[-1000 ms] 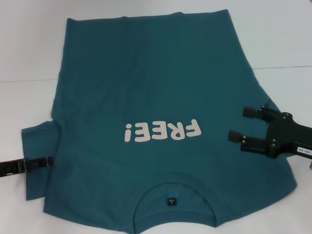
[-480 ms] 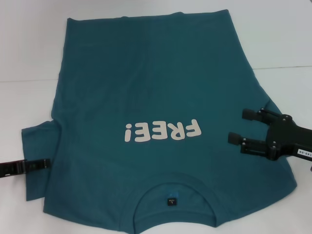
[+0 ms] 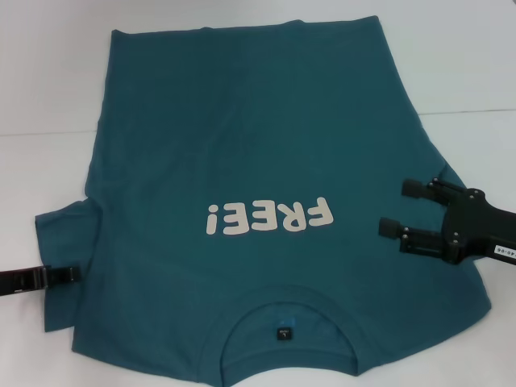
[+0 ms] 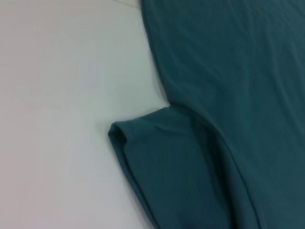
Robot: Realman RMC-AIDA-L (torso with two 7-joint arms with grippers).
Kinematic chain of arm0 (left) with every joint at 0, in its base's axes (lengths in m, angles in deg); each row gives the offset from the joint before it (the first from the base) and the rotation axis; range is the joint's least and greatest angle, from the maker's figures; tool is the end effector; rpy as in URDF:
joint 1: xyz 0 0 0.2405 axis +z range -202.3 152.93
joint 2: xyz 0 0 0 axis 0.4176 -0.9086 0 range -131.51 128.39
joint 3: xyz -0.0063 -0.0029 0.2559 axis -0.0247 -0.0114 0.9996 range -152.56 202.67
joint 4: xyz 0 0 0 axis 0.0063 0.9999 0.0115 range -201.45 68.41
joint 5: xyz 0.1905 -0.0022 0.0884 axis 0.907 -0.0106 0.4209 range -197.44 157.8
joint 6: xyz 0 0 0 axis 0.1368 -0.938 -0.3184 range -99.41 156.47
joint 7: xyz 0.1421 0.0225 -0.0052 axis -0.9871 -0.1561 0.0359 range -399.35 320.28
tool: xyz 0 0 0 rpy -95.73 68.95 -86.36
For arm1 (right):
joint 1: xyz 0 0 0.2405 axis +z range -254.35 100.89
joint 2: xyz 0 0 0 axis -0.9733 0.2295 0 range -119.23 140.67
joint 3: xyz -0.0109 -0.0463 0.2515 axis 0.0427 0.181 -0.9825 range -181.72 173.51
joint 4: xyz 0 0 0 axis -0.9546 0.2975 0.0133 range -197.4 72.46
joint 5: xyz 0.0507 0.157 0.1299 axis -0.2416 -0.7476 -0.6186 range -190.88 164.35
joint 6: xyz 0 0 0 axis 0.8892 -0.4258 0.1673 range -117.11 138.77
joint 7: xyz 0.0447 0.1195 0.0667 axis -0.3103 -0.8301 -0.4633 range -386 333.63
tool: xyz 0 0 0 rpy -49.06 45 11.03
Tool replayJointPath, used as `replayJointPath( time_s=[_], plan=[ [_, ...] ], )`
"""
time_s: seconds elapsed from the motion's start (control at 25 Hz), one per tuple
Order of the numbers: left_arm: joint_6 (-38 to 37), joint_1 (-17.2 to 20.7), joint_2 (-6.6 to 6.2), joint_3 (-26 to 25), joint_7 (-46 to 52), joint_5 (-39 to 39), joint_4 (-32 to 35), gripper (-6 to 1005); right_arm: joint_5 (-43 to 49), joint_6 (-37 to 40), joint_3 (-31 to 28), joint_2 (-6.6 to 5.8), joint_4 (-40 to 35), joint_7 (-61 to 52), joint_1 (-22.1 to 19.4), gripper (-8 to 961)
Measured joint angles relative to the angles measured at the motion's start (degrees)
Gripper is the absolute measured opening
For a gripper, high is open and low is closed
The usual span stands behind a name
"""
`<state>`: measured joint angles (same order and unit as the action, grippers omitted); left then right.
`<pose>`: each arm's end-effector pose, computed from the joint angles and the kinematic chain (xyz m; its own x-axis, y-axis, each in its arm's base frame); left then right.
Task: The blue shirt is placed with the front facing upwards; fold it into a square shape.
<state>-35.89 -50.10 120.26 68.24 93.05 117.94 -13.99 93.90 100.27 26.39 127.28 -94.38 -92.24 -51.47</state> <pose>-0.3348 0.3489 0.0248 0.3219 0.8235 0.4672 0.9214 -0.1591 -0.3545 0.3015 0.3158 0.0316 0.7389 -0.2069 -0.6412 -0.5043 -0.8010 -0.3226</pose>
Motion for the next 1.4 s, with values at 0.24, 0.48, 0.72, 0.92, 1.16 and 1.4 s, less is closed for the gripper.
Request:
replayJointPath(
  time_s=[0.24, 0.48, 0.72, 0.92, 1.16, 1.4],
  plan=[
    [1.3, 0.4, 0.38, 0.1, -0.1, 0.1, 0.9, 609, 0.0, 0.1, 0.1, -0.01, -1.0, -1.8, 0.2, 913],
    [1.4, 0.5, 0.42, 0.2, -0.5, 0.1, 1.0, 274, 0.1, 0.7, 0.4, 0.28, -1.3, -2.5, 0.2, 913],
    [1.2, 0.3, 0.27, 0.3, -0.7, 0.1, 1.0, 73, 0.1, 0.8, 0.5, 0.37, -1.3, -2.8, 0.4, 913],
    [0.5, 0.1, -0.2, 0.2, -0.7, 0.1, 1.6, 47, -0.3, 0.8, 0.3, 0.46, -1.3, -2.8, 0.2, 913],
    [-0.7, -0.7, -2.32, 0.2, -0.7, 0.0, 1.8, 48, -0.5, 1.0, 0.0, 0.46, -1.3, -2.8, 0.0, 912],
    [-2.2, -1.2, -3.54, 0.1, -0.2, 0.1, 1.1, 49, -0.5, 1.9, -0.2, 0.37, -1.4, -2.8, -0.1, 912]
  ],
)
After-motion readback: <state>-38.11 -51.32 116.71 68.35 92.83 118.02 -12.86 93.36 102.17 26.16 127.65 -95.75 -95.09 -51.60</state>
